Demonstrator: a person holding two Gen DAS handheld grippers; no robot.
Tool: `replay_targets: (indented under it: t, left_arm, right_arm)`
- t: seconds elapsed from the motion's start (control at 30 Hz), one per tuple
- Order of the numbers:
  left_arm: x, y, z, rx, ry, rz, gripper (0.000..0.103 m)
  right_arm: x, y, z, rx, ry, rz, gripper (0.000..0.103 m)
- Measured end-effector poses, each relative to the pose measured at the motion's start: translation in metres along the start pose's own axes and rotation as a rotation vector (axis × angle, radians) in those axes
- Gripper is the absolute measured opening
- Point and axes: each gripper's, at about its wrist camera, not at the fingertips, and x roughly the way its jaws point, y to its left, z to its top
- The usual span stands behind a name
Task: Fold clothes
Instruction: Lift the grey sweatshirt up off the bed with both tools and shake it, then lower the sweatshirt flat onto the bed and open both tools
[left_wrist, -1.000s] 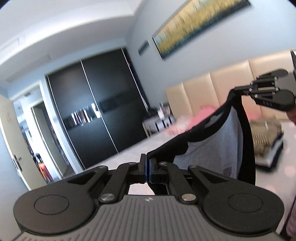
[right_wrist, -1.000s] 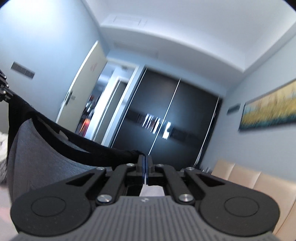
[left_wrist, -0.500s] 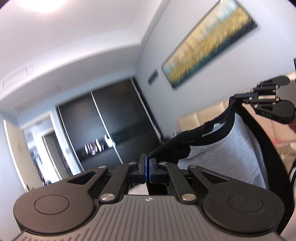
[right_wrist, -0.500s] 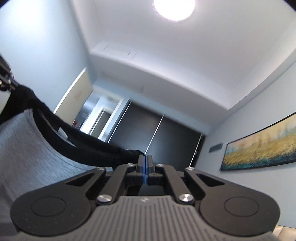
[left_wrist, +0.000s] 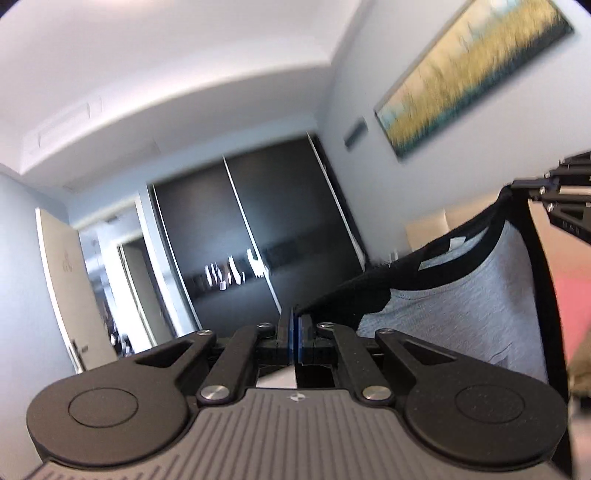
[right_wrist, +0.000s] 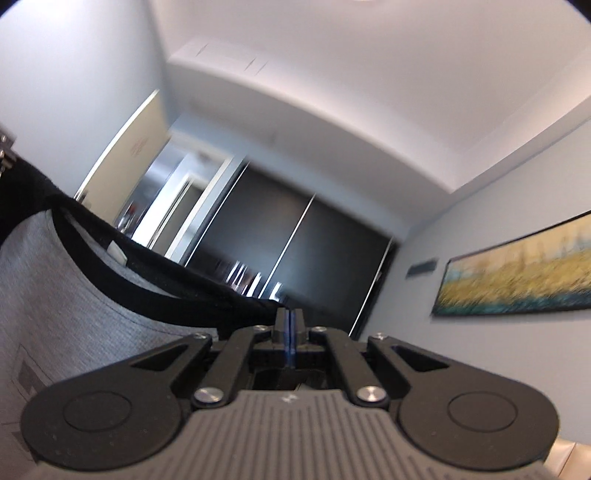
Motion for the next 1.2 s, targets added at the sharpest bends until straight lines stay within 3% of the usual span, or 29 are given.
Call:
replay_targets:
  t: [0.1, 0.2, 0.37, 0.53, 0.73, 0.93, 1.2]
  left_arm:
    - [-0.012, -0.004, -0.001, 0.059, -0.014, -0.010, 0.001]
    - [-0.020, -0.010, -0.025, 0.094, 0.057, -0.059, 0.001]
    - [-0.037, -0.046, -0.119, 0.167, 0.276, -0.182, 0.001]
    - [-0.072, -0.091, -0.221, 0.165, 0.522, -0.330, 0.001]
    - [-0.121, -0.129, -0.294, 0.265, 0.719, -0.524, 0.001]
    - [-0.160, -0.148, -0.315, 0.371, 0.749, -0.634, 0.000]
    - [-0.180, -0.146, -0.285, 0.464, 0.734, -0.757, 0.000]
  right_arm:
    - [-0.007, -0.001, 0.002, -0.034, -0.017, 0.022, 0.001]
    - [-0.021, 0.007, -0.022, -0.062, 0.025, 0.084, 0.001]
    - [-0.061, 0.044, -0.104, -0.092, 0.185, 0.270, 0.001]
    - [-0.106, 0.083, -0.189, -0.072, 0.407, 0.486, 0.001]
    - [-0.162, 0.115, -0.249, -0.120, 0.603, 0.763, 0.001]
    - [-0.225, 0.128, -0.283, -0.161, 0.672, 0.950, 0.001]
    - [-0.235, 0.104, -0.242, -0.214, 0.697, 1.102, 0.001]
